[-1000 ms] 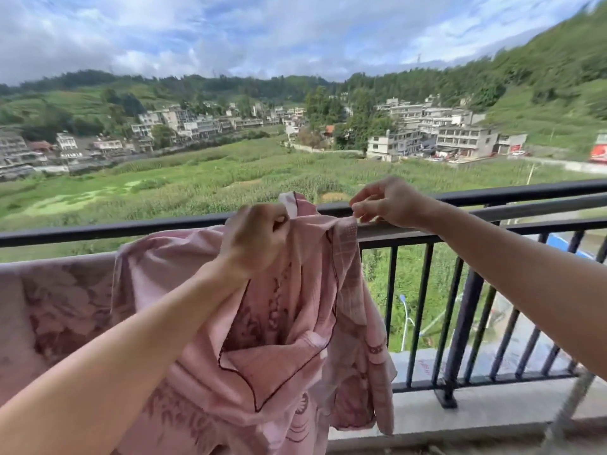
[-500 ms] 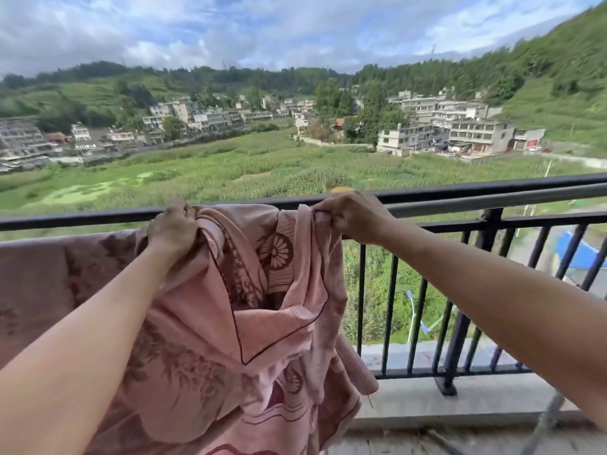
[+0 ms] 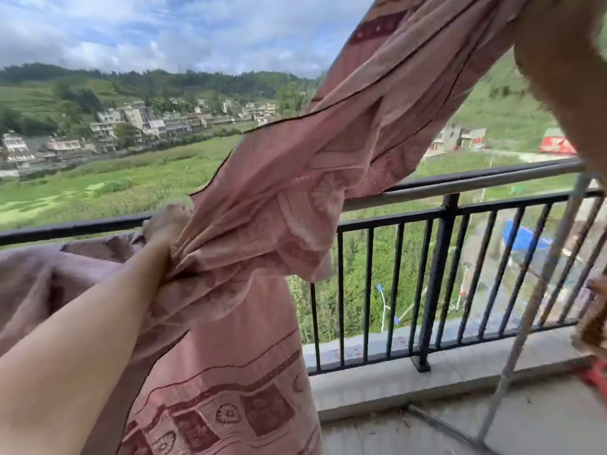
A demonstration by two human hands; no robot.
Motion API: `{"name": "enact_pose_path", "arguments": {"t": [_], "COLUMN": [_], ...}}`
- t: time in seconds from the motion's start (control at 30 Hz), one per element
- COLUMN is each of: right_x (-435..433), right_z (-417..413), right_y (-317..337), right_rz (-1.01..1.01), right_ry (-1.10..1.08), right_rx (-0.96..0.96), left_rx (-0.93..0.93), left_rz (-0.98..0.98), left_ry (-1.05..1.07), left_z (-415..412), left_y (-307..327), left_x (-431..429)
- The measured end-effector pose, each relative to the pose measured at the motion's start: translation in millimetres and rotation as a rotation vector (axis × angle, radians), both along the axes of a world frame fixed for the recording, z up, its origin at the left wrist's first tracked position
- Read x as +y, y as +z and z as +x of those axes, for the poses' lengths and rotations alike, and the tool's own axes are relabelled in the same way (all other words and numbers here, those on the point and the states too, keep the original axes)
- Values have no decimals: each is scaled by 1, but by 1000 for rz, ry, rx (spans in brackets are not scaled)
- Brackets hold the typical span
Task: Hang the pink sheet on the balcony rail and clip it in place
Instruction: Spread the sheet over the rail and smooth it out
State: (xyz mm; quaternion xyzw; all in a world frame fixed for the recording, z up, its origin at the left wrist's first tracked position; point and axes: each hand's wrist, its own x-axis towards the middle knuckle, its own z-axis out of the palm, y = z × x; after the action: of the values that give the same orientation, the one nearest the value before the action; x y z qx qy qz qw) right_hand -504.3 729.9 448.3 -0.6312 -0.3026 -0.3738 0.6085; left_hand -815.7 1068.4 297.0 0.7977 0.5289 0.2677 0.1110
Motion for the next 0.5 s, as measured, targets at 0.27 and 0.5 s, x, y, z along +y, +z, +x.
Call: {"name": "enact_pose_path", "arguments": {"t": [0.27, 0.5], "right_x": [-69, -117], "right_z": [-55, -108], "right_y": [-150, -356], "right_rz": [-346, -1664], "right_ry": [-10, 33], "right_rx": [203, 576], "left_rx": [47, -2], "left_rz": [139, 112], "left_ry": [-70, -184], "left_z": [33, 58], "left_y": [-9, -9], "left_x": [-13, -16]}}
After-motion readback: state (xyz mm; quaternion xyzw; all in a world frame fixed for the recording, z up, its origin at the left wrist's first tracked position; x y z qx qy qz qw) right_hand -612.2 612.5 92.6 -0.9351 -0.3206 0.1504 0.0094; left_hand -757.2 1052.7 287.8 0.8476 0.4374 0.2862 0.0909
